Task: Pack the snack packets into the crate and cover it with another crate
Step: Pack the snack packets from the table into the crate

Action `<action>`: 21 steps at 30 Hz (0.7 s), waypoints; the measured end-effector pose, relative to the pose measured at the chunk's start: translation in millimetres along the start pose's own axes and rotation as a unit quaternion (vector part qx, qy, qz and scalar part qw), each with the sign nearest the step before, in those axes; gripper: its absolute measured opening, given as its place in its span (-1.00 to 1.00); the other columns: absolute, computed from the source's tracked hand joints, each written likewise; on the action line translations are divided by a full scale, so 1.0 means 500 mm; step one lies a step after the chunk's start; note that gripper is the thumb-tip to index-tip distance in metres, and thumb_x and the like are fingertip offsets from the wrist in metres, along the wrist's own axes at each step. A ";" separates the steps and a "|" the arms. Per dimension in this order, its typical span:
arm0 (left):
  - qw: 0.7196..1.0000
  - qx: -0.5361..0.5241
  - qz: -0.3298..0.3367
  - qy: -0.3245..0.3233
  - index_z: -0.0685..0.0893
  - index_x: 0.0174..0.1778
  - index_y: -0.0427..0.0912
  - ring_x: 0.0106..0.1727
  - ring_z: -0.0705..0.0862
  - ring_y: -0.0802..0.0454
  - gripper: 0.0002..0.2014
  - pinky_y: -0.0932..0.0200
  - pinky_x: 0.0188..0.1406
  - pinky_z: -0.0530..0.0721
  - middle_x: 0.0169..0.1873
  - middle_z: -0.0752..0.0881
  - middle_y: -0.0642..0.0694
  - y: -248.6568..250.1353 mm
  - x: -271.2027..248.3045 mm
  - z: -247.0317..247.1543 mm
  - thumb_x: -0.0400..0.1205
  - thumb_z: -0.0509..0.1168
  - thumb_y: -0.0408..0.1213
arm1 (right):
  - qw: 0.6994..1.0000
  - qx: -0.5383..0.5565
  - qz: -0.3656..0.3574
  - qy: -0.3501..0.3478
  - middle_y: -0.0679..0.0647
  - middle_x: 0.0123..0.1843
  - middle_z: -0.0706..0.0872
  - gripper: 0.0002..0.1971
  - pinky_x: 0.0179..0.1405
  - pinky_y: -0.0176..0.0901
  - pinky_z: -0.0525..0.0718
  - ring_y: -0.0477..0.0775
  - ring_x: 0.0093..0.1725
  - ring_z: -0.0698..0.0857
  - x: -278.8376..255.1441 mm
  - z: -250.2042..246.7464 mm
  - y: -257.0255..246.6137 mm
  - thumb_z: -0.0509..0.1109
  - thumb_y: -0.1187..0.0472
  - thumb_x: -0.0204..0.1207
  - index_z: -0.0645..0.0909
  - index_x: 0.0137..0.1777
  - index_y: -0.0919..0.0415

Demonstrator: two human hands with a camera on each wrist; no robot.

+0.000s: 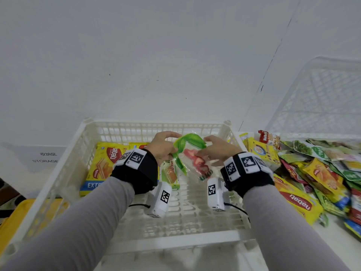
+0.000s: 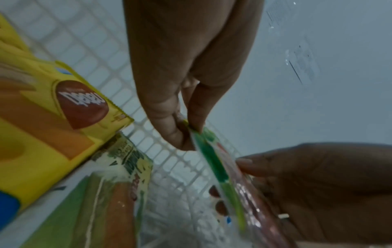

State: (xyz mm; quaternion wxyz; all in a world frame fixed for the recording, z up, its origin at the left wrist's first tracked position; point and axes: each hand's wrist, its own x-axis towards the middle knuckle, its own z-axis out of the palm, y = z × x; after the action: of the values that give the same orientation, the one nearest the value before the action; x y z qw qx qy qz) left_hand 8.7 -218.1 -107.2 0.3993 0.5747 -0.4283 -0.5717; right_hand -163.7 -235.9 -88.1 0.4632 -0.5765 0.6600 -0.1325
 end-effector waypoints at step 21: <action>0.677 0.717 0.135 -0.091 0.34 0.49 -0.33 0.61 0.15 -0.24 -0.37 -0.02 0.53 0.22 0.61 0.10 -0.34 -0.079 0.024 0.001 0.59 0.35 -0.09 | 0.950 -0.275 0.009 0.150 0.33 0.38 0.37 -0.62 0.25 0.05 0.50 0.37 0.35 0.45 0.043 0.105 0.050 0.22 0.27 0.61 0.31 0.39 0.32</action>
State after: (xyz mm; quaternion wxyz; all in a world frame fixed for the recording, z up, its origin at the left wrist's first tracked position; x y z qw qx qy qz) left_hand 9.2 -216.9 -148.3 -0.1037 0.5660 -0.8141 -0.0784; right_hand -137.7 -228.7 -143.9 0.1831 -0.6494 0.7375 -0.0267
